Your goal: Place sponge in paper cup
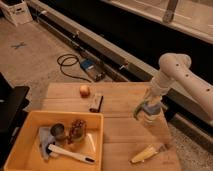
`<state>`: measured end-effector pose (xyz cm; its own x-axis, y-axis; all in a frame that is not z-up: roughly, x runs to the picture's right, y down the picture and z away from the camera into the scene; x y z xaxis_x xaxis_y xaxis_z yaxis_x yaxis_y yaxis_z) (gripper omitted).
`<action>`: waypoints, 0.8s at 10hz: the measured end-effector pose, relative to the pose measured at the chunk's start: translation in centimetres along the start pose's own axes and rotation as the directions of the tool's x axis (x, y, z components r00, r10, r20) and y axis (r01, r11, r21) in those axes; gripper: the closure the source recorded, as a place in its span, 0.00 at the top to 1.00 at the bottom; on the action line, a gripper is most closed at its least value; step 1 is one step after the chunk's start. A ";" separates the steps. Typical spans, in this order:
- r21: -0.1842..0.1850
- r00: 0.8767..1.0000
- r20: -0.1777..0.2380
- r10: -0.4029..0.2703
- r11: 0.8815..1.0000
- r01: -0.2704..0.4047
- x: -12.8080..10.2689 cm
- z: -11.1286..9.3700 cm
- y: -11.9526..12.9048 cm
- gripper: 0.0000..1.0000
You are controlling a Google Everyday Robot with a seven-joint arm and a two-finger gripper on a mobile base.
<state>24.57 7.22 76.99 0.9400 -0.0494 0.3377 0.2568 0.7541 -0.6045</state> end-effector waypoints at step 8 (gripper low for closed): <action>0.079 0.998 -0.060 0.022 0.997 -0.017 0.7 -4.6 0.2 0.80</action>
<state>26.33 4.37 73.79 0.9572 -0.0717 0.2805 0.2218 0.8044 -0.5511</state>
